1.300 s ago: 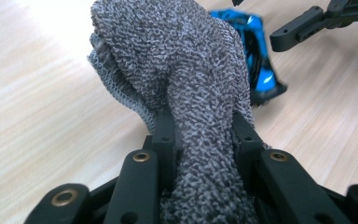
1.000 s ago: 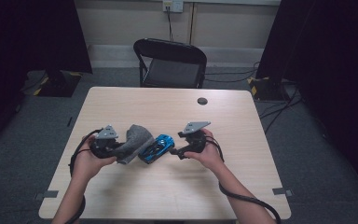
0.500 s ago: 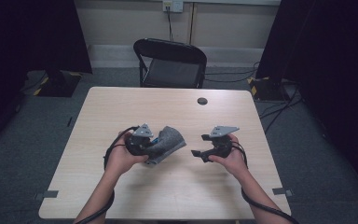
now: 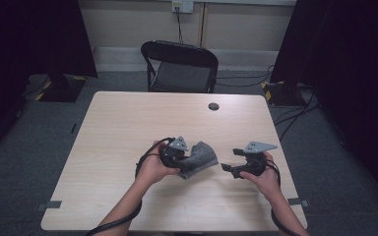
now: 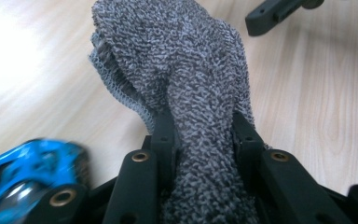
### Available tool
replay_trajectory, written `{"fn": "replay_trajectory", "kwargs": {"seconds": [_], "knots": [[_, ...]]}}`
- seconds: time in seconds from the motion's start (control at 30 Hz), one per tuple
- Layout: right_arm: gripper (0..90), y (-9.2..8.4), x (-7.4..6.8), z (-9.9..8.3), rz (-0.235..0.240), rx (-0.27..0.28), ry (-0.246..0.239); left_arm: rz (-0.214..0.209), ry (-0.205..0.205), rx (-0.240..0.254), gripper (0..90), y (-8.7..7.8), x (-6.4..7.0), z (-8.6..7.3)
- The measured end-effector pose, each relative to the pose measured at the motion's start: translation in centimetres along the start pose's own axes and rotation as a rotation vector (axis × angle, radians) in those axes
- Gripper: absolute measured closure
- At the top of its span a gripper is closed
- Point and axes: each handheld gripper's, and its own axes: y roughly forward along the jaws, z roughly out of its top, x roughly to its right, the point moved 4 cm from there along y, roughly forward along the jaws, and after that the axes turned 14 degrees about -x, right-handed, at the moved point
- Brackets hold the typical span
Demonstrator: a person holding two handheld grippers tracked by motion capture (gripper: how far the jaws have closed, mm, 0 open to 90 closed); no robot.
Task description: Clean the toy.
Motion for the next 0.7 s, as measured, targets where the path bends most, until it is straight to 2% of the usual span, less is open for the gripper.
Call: {"fn": "replay_trajectory", "kwargs": {"seconds": [0.23,0.27,0.3,0.43,0.5,0.7], "knots": [[16.2,-1.5,0.6,-2.1,-0.015,0.008,0.04,-0.036,0.047,-0.049,68.5,2.9,0.9,0.7],[16.6,-1.8,0.7,-2.3,-0.016,0.017,0.049,-0.036,0.047,-0.049,68.4,2.9,0.9,0.7],[17.0,-2.2,0.8,-2.4,-0.02,0.02,0.049,-0.044,0.071,-0.059,68.2,3.6,1.2,1.0],[17.6,-3.0,0.9,-2.6,-0.019,0.038,0.051,-0.06,0.097,-0.067,68.0,4.4,1.5,1.5],[17.6,-3.3,0.5,-2.5,-0.002,0.045,0.043,-0.072,0.105,-0.066,67.1,4.9,1.7,1.7],[17.4,-2.3,-0.8,-1.8,0.028,0.023,-0.006,-0.069,0.123,-0.061,60.4,5.1,1.8,1.7]]}}
